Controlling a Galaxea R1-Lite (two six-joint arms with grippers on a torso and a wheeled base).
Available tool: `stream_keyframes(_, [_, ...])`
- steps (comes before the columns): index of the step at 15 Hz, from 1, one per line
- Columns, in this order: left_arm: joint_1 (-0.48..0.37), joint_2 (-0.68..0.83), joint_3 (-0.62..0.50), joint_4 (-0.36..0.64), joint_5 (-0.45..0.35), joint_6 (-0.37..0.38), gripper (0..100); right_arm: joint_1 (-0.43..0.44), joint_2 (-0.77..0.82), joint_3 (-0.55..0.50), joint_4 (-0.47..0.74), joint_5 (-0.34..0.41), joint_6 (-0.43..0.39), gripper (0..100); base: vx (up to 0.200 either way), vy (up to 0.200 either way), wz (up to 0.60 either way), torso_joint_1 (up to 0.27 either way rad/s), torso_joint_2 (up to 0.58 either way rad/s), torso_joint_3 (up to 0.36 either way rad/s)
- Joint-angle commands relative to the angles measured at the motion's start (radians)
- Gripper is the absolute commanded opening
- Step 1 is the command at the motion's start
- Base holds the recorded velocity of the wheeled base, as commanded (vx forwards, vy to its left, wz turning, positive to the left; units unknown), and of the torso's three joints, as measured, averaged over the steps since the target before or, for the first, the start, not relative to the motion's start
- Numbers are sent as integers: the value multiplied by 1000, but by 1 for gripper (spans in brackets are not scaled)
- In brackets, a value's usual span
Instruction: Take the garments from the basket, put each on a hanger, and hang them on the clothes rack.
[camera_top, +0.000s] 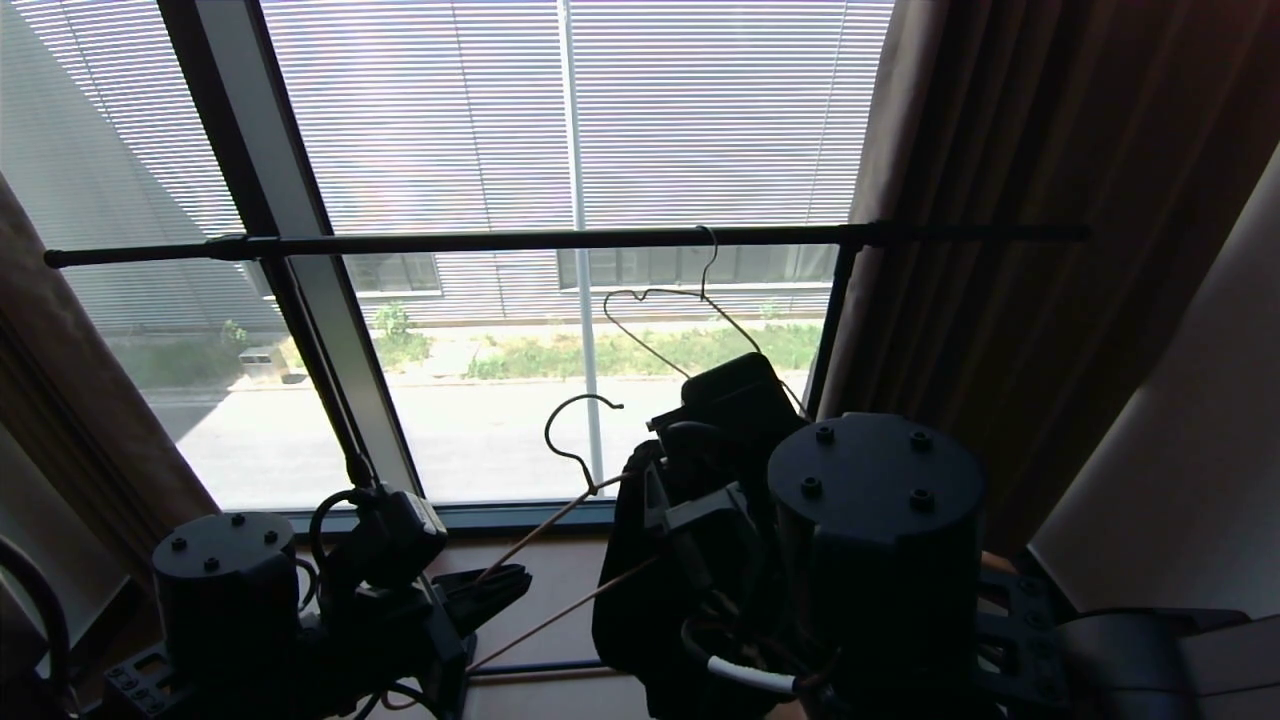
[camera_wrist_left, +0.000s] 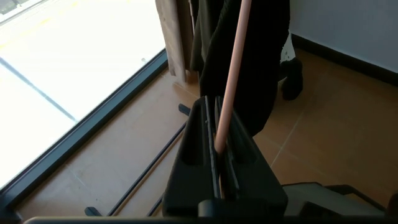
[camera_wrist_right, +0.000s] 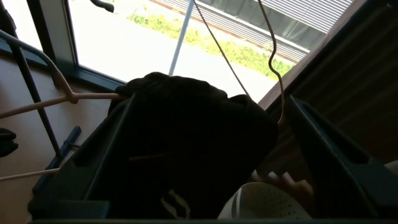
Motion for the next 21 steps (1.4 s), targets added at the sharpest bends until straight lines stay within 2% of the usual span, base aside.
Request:
stream_keyframes(1, [0,1,2,0,0,-1,0,-1,-12,2,1,1,-1,100,0,0,0,0,0,0])
stream_keyframes(2, [0,1,6,0,-2,-1,0,-7,-41,3,25,15,-4,100,0,0,0,0,0,0])
stream_keyframes(3, [9,1,9,-2,-6,1,0,-17,-84,5,77,63,-9,100,0,0,0,0,0,0])
stream_keyframes(5, [16,1,17,-2,-12,2,0,-88,-180,0,192,202,-13,100,0,0,0,0,0,0])
stream_keyframes(7, [14,0,26,-2,-14,7,0,-182,-256,-8,291,336,-73,100,0,0,0,0,0,0])
stream_keyframes(8, [14,0,32,-14,-15,5,0,-249,-296,-8,341,431,-150,100,0,0,0,0,0,0])
stream_keyframes(10, [12,0,45,-28,-22,7,0,-352,-339,-3,415,624,-242,100,0,0,0,0,0,0])
stream_keyframes(11, [14,-3,57,-39,-75,8,0,-409,-357,-5,473,747,-308,100,0,0,0,0,0,0])
stream_keyframes(13, [19,-5,81,-60,-123,17,0,-496,-362,-12,559,906,-426,100,0,0,0,0,0,0])
stream_keyframes(15, [14,-6,106,-79,-147,54,0,-599,-357,-31,671,1101,-606,100,0,0,0,0,0,0])
stream_keyframes(17, [14,-13,126,-92,-193,59,0,-630,-347,-69,768,1164,-659,100,0,0,0,0,0,0])
stream_keyframes(18, [14,-13,126,-92,-193,59,0,-630,-347,-69,768,1164,-659,100,0,0,0,0,0,0])
stream_keyframes(19, [5,-19,140,-131,-253,57,0,-631,-319,-158,936,1259,-684,100,0,0,0,0,0,0])
stream_keyframes(21, [-11,-19,140,-149,-267,57,0,-631,-301,-167,952,1314,-684,100,0,0,0,0,0,0])
